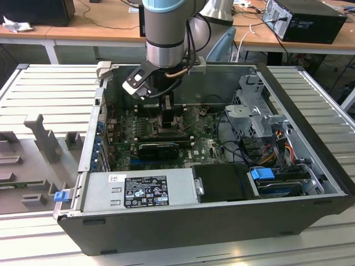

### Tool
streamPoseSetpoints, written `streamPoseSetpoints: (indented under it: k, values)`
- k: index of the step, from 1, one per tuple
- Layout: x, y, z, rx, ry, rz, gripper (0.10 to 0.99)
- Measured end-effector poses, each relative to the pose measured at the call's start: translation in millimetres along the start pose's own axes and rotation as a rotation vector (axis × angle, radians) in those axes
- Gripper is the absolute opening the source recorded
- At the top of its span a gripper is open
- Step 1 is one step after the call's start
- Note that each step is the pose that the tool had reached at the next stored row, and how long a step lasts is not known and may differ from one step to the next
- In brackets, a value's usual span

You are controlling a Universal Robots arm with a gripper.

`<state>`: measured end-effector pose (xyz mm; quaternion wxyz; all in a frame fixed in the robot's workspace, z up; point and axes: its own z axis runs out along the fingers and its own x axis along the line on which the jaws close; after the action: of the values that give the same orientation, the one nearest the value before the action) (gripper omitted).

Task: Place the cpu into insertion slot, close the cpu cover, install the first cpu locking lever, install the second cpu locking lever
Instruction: 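Place the cpu into insertion slot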

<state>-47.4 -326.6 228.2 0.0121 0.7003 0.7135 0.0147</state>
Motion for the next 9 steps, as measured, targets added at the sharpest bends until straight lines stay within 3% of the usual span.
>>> streamPoseSetpoints:
  k: [5, 9]
  values:
    - [6.2, 0.2, 19.9, 0.0, -0.0012, 0.035, 0.529]
    - [8.3, 1.1, 26.2, 0.0, -0.0013, 0.035, 0.529]
